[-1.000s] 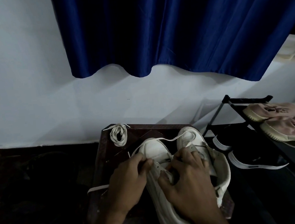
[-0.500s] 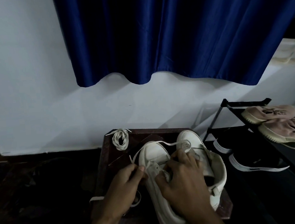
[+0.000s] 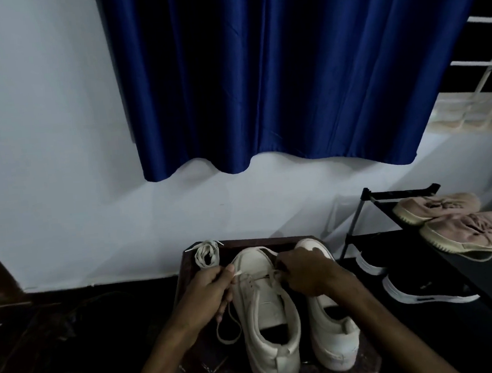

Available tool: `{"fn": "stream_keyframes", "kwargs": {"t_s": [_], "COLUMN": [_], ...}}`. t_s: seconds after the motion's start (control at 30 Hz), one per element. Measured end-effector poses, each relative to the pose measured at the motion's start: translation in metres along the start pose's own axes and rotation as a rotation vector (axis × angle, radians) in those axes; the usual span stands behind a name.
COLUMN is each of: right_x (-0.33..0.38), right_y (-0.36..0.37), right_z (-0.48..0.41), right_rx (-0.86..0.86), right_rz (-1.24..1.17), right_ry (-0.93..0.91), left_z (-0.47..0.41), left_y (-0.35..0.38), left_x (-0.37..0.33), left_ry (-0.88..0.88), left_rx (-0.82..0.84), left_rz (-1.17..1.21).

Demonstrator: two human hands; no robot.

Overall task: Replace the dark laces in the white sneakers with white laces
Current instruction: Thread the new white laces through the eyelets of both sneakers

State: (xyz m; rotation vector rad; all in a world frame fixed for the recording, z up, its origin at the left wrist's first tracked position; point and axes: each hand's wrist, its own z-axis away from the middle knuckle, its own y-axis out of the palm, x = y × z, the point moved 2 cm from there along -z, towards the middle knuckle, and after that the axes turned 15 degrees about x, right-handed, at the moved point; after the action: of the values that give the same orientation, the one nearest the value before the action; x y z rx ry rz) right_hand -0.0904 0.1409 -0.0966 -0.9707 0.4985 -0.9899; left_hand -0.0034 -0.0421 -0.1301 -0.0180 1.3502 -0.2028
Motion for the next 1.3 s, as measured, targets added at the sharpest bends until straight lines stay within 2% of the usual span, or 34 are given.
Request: {"fn": "stream_keyframes", "kwargs": {"t_s": [0.1, 0.23, 0.37, 0.53, 0.67, 0.73, 0.8, 0.87, 1.0, 1.1, 1.2, 1.27, 1.3], "right_x": [-0.007, -0.012, -0.002, 0.017, 0.02, 0.02, 0.022, 0.024, 0.017, 0.014, 0.02, 0.025, 0.027], "right_y": [-0.028, -0.094, -0.144, -0.184, -0.204, -0.201, -0.185, -0.162, -0.1, -0.059, -0.032, -0.018, -0.012], "right_z": [0.005, 0.03, 0.06, 0.095, 0.123, 0.129, 0.127, 0.113, 0.069, 0.037, 0.014, 0.001, -0.004], "right_rx": [-0.067, -0.247, -0.325, -0.362, -0.549, -0.629, -0.628, -0.555, -0.327, -0.215, -0.15, -0.091, -0.064], "right_rz": [-0.091, -0.51, -0.887, -1.193, -1.354, -1.238, -1.05, -0.928, -0.648, -0.427, -0.306, -0.211, -0.194], "right_ry": [-0.043, -0.125, -0.324, -0.559, -0.736, -0.68, -0.557, -0.474, -0.327, -0.225, -0.185, -0.163, -0.162], "left_z": [-0.001, 0.004, 0.015, 0.036, 0.048, 0.049, 0.047, 0.045, 0.049, 0.057, 0.057, 0.051, 0.044], "left_y": [-0.005, -0.022, -0.035, -0.035, -0.039, -0.038, -0.035, -0.031, -0.044, -0.06, -0.066, -0.06, -0.055], "left_x": [-0.023, -0.075, -0.136, -0.197, -0.219, -0.217, -0.208, -0.2, -0.205, -0.217, -0.218, -0.2, -0.183], "left_ry": [0.02, 0.1, 0.202, 0.365, 0.461, 0.466, 0.438, 0.415, 0.468, 0.533, 0.598, 0.548, 0.504], "left_rx": [0.016, -0.005, -0.058, -0.112, -0.132, -0.109, -0.06, -0.029, -0.087, -0.103, -0.127, -0.247, -0.334], "left_rz": [0.005, 0.047, 0.016, -0.034, 0.061, 0.12, 0.183, 0.305, 0.521, 0.51, 0.528, 0.428, 0.297]}}
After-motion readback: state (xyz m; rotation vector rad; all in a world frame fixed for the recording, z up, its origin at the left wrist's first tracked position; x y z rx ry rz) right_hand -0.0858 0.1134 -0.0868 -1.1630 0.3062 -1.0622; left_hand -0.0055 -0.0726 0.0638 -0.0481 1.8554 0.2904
